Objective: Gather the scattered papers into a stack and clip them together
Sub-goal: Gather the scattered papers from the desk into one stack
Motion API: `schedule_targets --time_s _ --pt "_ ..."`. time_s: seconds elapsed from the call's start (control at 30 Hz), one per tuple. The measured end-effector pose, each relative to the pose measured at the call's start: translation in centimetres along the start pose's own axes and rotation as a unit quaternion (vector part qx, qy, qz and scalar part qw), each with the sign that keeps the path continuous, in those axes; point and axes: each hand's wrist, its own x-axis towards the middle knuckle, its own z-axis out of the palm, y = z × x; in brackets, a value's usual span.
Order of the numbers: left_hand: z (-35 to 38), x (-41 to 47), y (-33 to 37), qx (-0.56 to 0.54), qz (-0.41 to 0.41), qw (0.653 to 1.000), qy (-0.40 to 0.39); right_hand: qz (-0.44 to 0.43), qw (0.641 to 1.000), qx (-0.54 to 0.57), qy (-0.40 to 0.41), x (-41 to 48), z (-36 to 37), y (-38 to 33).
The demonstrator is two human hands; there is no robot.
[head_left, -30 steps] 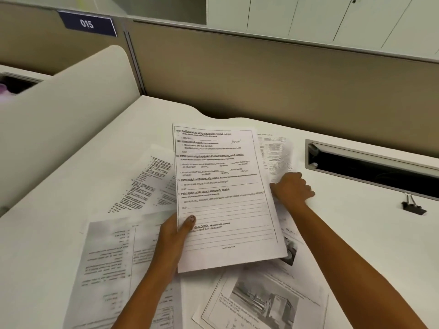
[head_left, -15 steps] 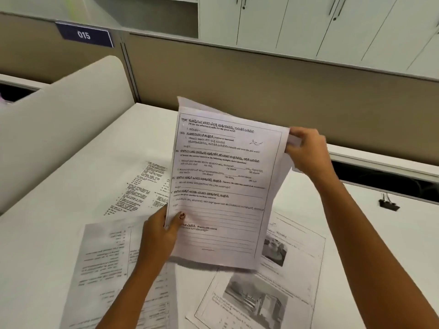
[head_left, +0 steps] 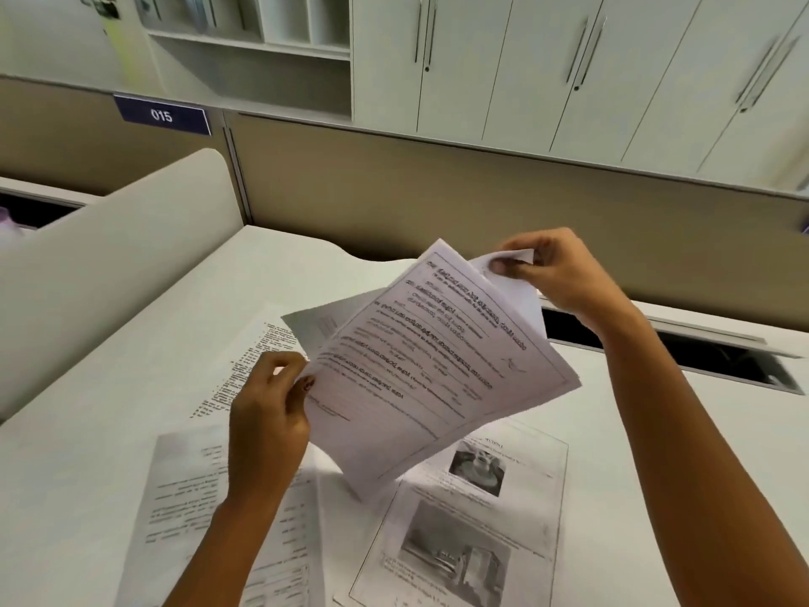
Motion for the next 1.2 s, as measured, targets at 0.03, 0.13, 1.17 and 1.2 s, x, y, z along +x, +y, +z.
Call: schedule_targets --time_s 0.03,0.13,1.17,1.2 --pt "0.0 0.1 0.3 -0.002 -0.001 1.0 0.004 -0.007 1.0 -0.006 -0.006 -0.3 0.2 -0.5" --pt "-0.3 0.3 1.5 -0.016 -0.008 0.999 0.029 -0.028 0.999 0.005 -0.046 -0.9 0.3 -1.9" --pt "0.8 -0.2 2.5 -0.177 -0.164 0.97 -0.036 0.142 0.877 0.456 -0.049 -12.2 6.3 9.8" --pt "1.2 -0.5 2.4 -0.196 -0.185 0.962 -0.034 0.142 0.888 0.436 -0.027 -12.3 7.2 9.1"
